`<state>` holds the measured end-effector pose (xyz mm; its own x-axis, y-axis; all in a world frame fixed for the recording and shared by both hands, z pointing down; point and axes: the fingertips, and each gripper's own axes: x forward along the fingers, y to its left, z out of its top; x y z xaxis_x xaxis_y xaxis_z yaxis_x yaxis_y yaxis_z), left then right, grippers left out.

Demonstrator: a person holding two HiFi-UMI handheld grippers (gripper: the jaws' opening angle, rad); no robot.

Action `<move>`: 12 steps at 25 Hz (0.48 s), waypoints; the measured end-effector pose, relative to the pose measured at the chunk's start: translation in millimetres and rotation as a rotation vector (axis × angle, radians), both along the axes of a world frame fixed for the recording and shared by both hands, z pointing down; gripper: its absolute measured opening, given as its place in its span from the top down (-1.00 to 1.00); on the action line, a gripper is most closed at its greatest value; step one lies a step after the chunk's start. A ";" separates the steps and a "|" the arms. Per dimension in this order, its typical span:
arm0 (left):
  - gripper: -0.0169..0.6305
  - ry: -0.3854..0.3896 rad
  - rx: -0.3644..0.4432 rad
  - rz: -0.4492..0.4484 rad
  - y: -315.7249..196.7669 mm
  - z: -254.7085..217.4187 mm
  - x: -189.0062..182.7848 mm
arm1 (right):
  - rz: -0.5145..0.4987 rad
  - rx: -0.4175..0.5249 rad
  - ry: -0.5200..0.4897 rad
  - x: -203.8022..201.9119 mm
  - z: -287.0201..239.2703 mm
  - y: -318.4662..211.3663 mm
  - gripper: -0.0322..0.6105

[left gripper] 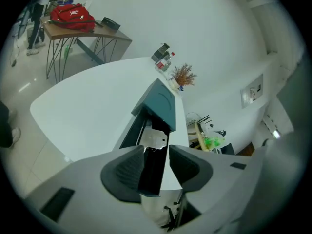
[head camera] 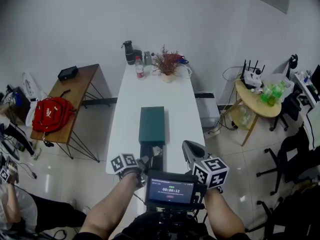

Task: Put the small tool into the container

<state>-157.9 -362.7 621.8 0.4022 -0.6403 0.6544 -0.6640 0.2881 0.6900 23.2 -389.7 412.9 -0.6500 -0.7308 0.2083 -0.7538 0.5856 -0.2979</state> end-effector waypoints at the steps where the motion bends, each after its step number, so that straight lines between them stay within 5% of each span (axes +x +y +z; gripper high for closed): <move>1: 0.36 0.020 0.047 0.004 2.6 -9.8 -3.4 | -0.001 0.001 0.000 -1.6 -0.5 0.4 0.87; 5: 0.64 0.110 0.279 -0.001 8.2 -52.7 -18.8 | -0.003 -0.003 0.000 -4.1 -0.9 -1.5 0.87; 12: 0.91 0.039 0.495 0.028 11.3 -97.5 -46.4 | -0.002 0.005 -0.019 -10.5 -7.1 -6.0 0.87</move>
